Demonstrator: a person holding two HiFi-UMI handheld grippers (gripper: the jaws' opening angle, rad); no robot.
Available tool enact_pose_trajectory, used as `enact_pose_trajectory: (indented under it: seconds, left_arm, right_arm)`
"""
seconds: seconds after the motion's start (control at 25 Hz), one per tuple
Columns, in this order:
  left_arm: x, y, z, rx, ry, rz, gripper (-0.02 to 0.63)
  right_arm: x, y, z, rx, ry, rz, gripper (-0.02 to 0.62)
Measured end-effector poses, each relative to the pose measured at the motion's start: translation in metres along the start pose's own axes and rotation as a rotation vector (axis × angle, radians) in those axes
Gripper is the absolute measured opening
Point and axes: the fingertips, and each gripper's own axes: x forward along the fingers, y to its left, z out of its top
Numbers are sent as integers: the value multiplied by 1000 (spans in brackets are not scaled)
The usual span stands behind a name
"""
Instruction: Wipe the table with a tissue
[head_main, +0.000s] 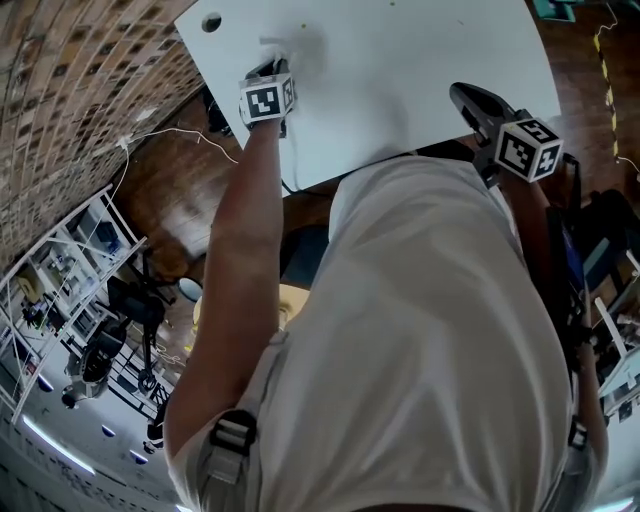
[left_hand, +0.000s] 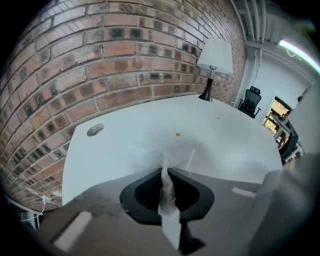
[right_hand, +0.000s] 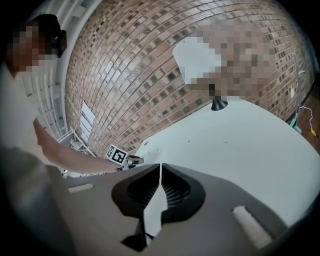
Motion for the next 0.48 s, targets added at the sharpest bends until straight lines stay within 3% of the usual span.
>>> enact_pose_trajectory:
  seconds: [0.24, 0.36, 0.48]
  left_arm:
    - [-24, -47, -30, 101, 46, -207, 23]
    - [-32, -36, -55, 130, 32, -193, 25]
    - [-37, 3, -77, 57, 17, -95, 25]
  right_arm:
    - [14, 22, -2, 0, -10, 17, 18]
    - [27, 38, -6, -13, -10, 37, 18]
    - [36, 49, -13, -20, -12, 43, 18]
